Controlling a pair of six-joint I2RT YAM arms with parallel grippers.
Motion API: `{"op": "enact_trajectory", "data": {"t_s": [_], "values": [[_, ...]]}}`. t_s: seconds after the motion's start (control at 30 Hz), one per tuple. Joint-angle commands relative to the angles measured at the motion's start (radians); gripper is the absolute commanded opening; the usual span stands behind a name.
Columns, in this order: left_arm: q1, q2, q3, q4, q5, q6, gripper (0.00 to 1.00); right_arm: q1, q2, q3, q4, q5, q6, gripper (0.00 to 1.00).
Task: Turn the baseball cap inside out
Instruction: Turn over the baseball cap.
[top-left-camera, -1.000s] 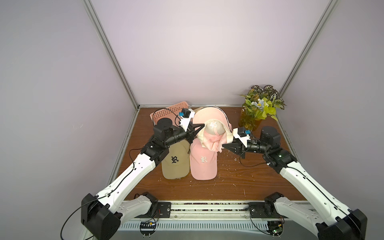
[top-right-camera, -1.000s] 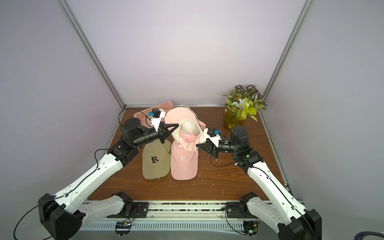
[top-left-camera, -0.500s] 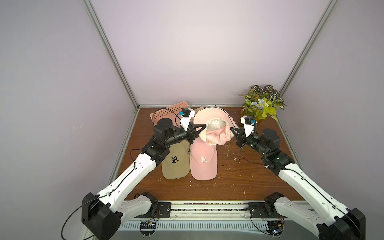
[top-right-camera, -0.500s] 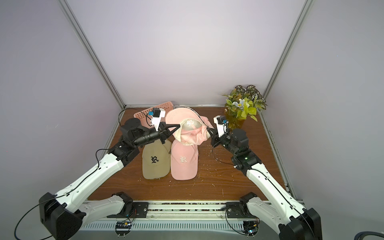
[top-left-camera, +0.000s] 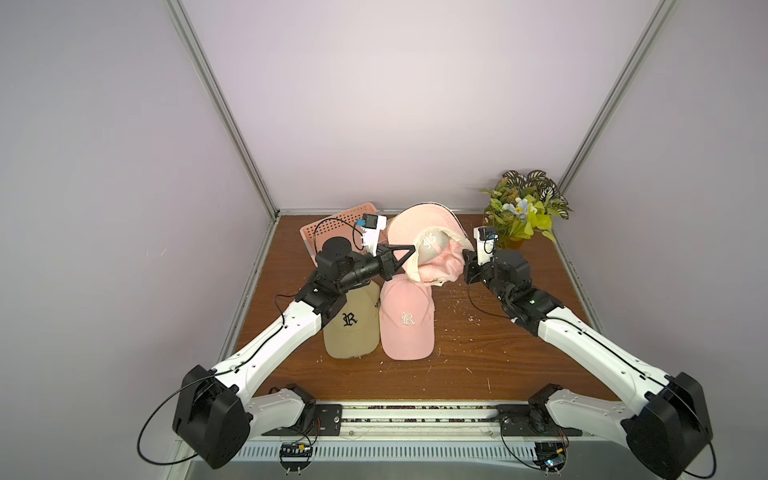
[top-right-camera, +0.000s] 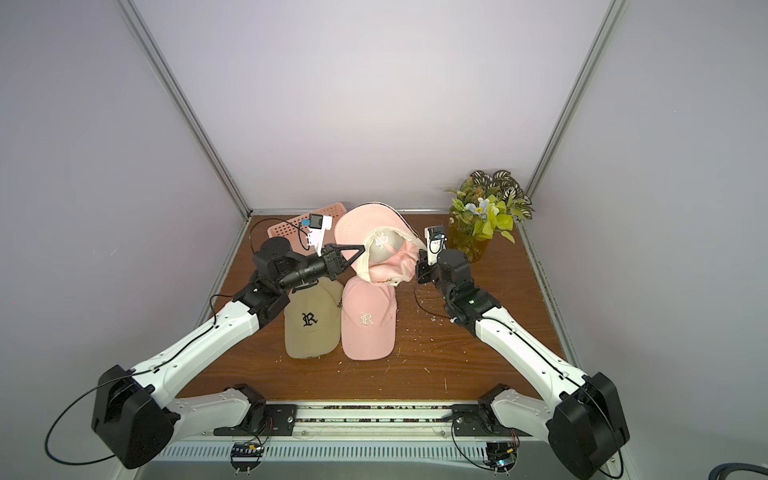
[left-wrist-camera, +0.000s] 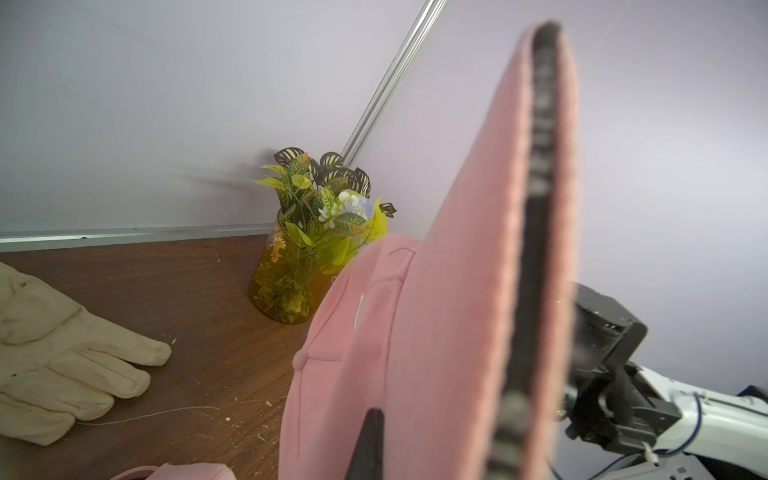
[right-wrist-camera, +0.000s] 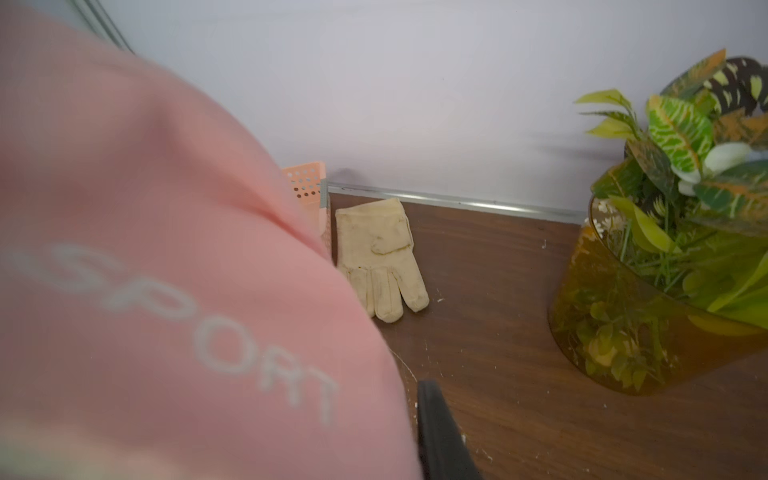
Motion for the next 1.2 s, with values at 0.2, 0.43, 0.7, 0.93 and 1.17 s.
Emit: {"op": "enact_trajectory", "data": {"t_s": [0.2, 0.43, 0.7, 0.93, 1.17], "values": [[-0.004, -0.037, 0.016, 0.269, 0.001, -0.086, 0.0, -0.012, 0.03, -0.014, -0.075, 0.056, 0.033, 0.21], [-0.022, -0.032, 0.017, 0.265, -0.036, -0.067, 0.01, -0.011, 0.111, 0.061, -0.234, 0.064, 0.04, 0.32], [-0.078, -0.005, 0.008, 0.177, -0.253, 0.086, 0.02, -0.011, 0.0, -0.001, -0.156, -0.221, 0.021, 0.01], [-0.099, 0.059, -0.022, 0.263, -0.463, 0.234, 0.01, -0.015, -0.062, 0.024, -0.233, -0.277, 0.083, 0.0], [-0.108, 0.096, -0.08, 0.375, -0.55, 0.352, 0.01, -0.043, -0.072, 0.06, -0.295, -0.296, 0.124, 0.01]]}}
